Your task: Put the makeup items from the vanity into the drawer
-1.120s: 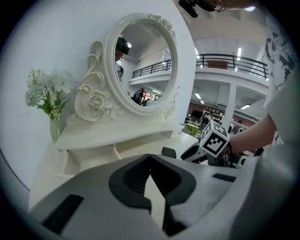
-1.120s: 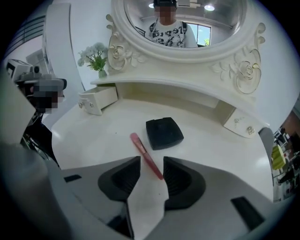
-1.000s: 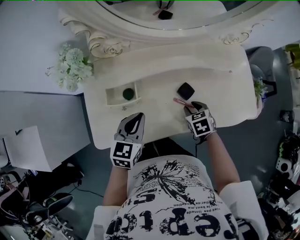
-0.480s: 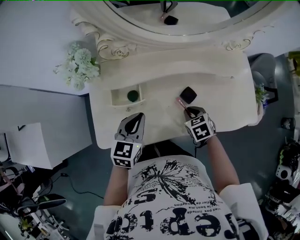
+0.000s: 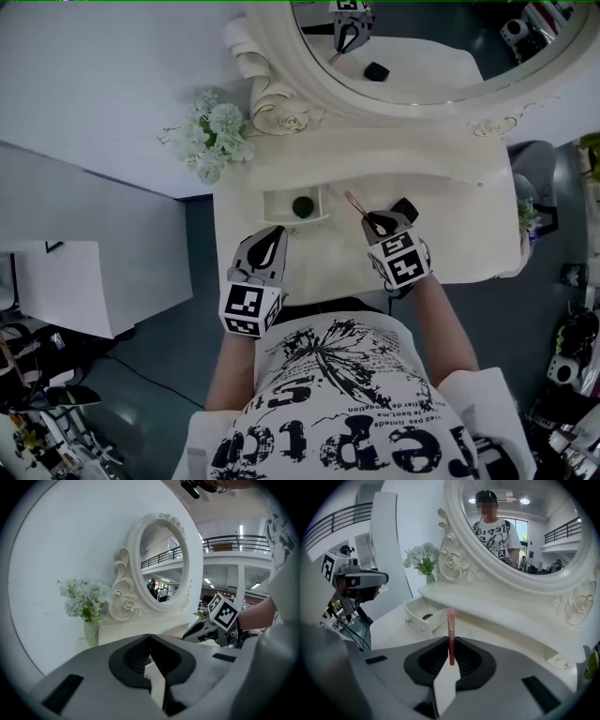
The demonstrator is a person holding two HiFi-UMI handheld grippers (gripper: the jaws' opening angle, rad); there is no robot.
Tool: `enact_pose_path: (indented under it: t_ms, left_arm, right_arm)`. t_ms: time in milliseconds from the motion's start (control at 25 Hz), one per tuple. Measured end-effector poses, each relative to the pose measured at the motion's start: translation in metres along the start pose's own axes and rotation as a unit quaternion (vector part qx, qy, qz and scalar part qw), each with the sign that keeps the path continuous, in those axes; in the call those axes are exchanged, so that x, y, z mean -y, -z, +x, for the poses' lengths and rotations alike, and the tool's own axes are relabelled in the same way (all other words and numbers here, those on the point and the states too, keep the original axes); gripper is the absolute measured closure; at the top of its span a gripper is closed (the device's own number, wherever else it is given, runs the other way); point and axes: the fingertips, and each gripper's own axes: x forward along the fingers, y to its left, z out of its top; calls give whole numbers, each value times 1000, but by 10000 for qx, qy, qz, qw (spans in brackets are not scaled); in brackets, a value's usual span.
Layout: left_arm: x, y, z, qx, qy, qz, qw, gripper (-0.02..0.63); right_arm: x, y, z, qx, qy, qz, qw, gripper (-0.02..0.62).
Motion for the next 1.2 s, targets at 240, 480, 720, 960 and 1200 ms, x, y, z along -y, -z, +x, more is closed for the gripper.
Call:
enact_pose_path:
  t_ms: [240,480,720,960,1200]
  left_arm:
    - [-49,4,-29,109,-456,-200,9987,586]
    - [-81,16,-50,100,-790,-440,9959,586]
    - [-101,24,-60,58,-949,-553,9939,586]
    - [-107,31,-62,4,-1032,-660,9925,586]
    - [-108,30,-57,71,-987,-612,9932,586]
  right_arm:
    - [-48,-55,31,130,-409,-602,9973,543]
    - [-85,-77,59,-47,-750,-987,9923,541]
    - [-105,-87,80,-158,-877,-1333,9871,541]
    - [-105,-93,88,-43,-773,-1114,9907,541]
    - [-102,-88,89,-92,-792,-953,9923,509]
